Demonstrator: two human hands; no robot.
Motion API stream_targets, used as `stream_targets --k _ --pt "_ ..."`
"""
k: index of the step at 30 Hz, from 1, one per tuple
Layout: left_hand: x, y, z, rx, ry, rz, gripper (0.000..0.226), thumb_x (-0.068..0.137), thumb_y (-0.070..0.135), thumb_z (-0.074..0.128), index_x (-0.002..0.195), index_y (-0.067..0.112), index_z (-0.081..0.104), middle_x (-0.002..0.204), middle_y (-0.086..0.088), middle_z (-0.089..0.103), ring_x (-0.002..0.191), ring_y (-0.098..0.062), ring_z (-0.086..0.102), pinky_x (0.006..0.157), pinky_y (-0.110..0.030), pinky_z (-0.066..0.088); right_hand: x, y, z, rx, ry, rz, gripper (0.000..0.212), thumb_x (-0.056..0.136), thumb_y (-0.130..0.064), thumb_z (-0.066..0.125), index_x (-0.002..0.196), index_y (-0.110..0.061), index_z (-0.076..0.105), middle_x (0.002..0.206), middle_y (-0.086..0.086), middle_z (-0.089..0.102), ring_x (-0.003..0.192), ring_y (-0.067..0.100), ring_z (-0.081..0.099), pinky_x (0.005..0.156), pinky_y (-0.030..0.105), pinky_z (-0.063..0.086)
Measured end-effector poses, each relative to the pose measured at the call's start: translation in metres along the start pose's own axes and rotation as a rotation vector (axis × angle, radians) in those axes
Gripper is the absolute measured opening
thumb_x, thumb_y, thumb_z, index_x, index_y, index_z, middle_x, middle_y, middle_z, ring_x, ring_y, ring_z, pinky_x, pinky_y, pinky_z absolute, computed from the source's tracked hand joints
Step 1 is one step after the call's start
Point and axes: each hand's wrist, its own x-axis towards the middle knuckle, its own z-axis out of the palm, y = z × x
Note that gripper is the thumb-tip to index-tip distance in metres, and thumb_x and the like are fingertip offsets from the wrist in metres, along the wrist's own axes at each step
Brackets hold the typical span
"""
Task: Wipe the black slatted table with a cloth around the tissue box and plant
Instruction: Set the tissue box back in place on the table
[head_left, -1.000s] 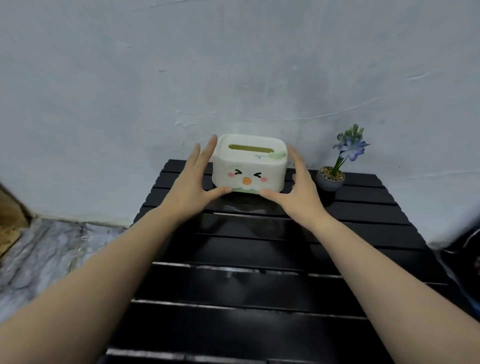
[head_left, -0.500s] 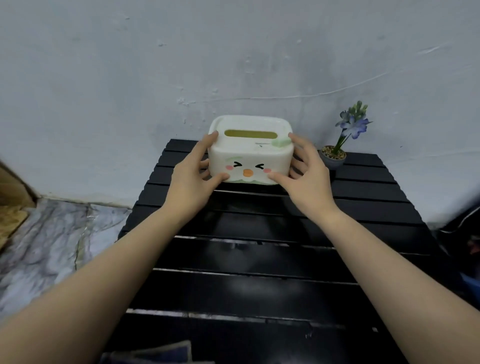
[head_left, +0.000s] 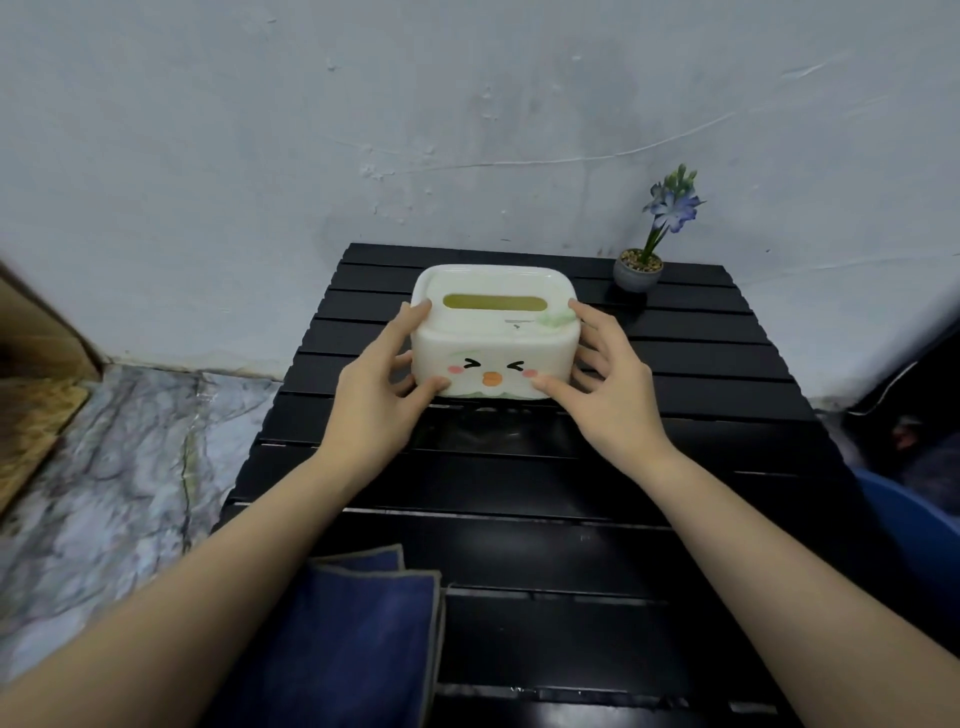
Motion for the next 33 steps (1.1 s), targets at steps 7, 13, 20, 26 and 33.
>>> stream_targets --k 7,13,20,26,33 --pt "0.003 -0.002 -0.006 0.143 -0.062 -0.014 0.085 0.083 0.009 0.076 0.146 0.046 0.034 0.148 0.004 0.046 0.117 -0.003 0.059 0.095 -0.019 0.052 0.002 0.001 -0.011 -0.08 -0.075 0.02 0.089 0.078 -0.011 0.085 0.148 -0.036 0.038 0.146 -0.01 0.051 0.135 0.014 0.05 0.108 0.03 0.047" --pt "-0.007 0.025 -0.004 0.314 0.157 0.124 0.069 0.082 0.038 0.073 0.143 0.03 0.042 0.138 0.012 0.05 0.121 -0.013 0.051 0.1 -0.04 0.047 0.003 -0.004 -0.038 -0.239 -0.021 0.037 0.092 0.079 -0.015 0.084 0.152 -0.035 0.032 0.154 0.003 0.043 0.138 0.017 0.046 0.113 0.034 0.041" --pt "-0.012 0.075 0.056 0.297 0.015 0.372 0.034 0.089 0.021 0.067 0.122 0.02 0.059 0.115 0.011 0.059 0.104 -0.012 0.055 0.087 -0.022 0.046 0.029 0.001 -0.078 -0.518 0.116 -0.043 0.043 0.091 -0.025 0.069 0.133 -0.029 0.057 0.133 -0.004 0.059 0.12 0.015 0.057 0.103 0.042 0.049" --pt "0.007 0.068 0.131 0.332 -0.238 0.526 0.028 0.091 0.013 0.061 0.119 0.013 0.061 0.116 0.002 0.06 0.108 -0.014 0.054 0.096 -0.03 0.044 0.078 0.022 -0.106 -0.76 0.053 -0.025 0.041 0.092 -0.025 0.065 0.133 -0.027 0.058 0.132 0.005 0.056 0.126 0.026 0.05 0.105 0.036 0.041" --pt "0.02 0.039 0.178 0.567 -0.573 0.44 0.054 0.102 0.041 0.041 0.151 0.018 0.034 0.16 -0.011 0.027 0.149 -0.027 0.022 0.121 -0.043 0.022 0.142 0.044 -0.106 -0.764 -0.087 0.175 0.06 0.096 -0.032 0.061 0.149 -0.044 0.035 0.158 0.018 0.023 0.144 0.041 0.028 0.119 0.049 0.028"
